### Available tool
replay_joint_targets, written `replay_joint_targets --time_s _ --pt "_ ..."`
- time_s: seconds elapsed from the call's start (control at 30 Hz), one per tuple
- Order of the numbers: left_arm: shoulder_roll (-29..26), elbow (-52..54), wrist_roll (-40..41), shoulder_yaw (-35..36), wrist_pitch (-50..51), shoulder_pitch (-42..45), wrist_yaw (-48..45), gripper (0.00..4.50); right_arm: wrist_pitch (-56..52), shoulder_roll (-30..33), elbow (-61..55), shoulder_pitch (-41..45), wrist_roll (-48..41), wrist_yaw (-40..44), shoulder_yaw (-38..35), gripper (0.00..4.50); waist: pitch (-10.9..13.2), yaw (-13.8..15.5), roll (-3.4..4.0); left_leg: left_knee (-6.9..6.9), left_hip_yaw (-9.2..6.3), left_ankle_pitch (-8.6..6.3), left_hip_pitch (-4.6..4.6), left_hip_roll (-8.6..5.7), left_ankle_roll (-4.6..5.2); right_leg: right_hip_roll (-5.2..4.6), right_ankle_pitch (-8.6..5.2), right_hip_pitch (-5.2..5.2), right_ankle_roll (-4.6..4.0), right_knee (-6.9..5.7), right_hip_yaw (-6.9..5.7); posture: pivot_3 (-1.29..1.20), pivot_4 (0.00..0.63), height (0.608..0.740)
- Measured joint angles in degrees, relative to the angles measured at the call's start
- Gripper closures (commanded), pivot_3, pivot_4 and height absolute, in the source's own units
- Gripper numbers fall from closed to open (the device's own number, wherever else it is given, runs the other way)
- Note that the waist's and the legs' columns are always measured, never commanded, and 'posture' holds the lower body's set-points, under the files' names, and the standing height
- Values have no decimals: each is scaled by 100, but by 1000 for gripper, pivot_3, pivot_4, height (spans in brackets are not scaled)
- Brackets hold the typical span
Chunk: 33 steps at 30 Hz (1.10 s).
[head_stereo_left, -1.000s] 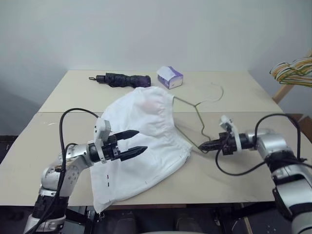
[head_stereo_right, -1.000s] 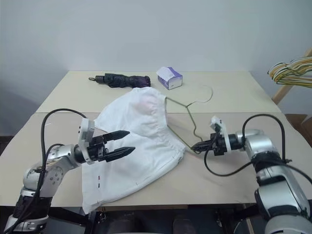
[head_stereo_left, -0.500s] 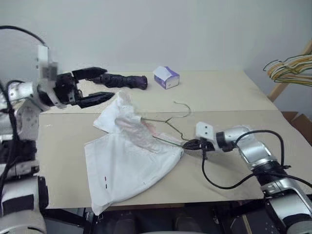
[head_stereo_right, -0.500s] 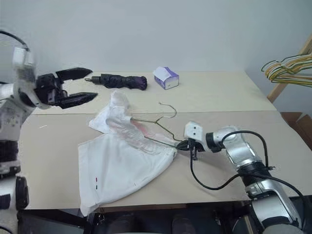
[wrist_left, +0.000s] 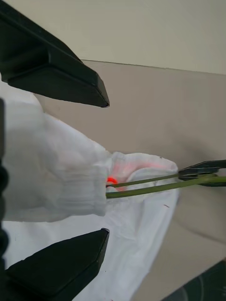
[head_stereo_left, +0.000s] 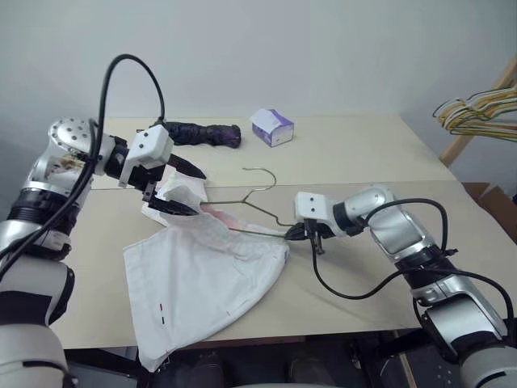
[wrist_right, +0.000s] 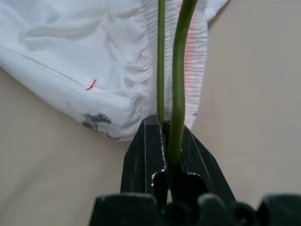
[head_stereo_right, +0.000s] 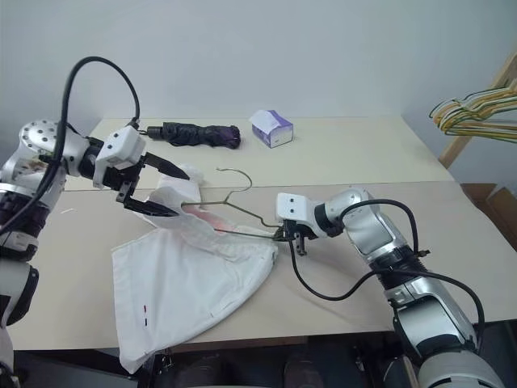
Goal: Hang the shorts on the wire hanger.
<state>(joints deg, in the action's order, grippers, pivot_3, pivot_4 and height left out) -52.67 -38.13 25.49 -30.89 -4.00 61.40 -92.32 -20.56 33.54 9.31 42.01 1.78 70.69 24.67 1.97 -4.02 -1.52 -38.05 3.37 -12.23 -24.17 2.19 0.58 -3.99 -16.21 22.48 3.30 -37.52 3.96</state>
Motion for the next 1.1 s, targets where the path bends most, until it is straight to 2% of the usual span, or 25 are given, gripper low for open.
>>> replay_joint_targets --time_s 0.13,0.23,0.4,0.63,0.87,0.93,1.1 --pt "-82 -231 238 -502 -74 199 -1 50 -98 -59 -22 1 148 -35 152 4500 0 -3 0 -12 -1 0 -29 0 0 0 0 34 0 -15 1 -76 0 740" --pt "-157 -317 293 -839 -167 313 -1 638 -113 -78 -46 1 161 -54 166 4500 0 -5 0 -27 -1 0 -52 0 0 0 0 58 0 -34 3 -80 0 740" --pt "-188 -559 315 -1337 -331 335 -2 2234 -221 -71 -128 0 173 -49 166 4500 0 -13 0 -31 -1 0 -55 2 1 2 -1 63 0 -42 3 -89 0 740" --pt "-135 -640 354 -1531 -464 335 2 4478 -387 -67 -273 0 164 -32 165 4500 0 -16 0 -36 -1 0 -57 2 1 2 -2 64 1 -44 3 -96 0 740" --pt "3 -848 146 -1460 -633 336 1 4478 -459 -65 -307 0 165 -78 165 4500 0 -20 0 -38 -1 0 -57 3 1 3 -2 64 1 -45 3 -95 0 740" --pt "123 -1039 -95 -1199 -816 336 -2 4478 -313 -65 -307 -5 193 -206 151 4500 0 -20 0 -39 0 0 -57 2 1 3 -2 64 1 -45 3 -93 0 740" --pt "490 -1470 -878 -586 -1258 342 48 4500 232 -170 -321 -17 309 -725 -4 2974 0 -20 -1 -41 -1 0 -57 2 1 4 -2 63 0 -45 2 -91 0 740"
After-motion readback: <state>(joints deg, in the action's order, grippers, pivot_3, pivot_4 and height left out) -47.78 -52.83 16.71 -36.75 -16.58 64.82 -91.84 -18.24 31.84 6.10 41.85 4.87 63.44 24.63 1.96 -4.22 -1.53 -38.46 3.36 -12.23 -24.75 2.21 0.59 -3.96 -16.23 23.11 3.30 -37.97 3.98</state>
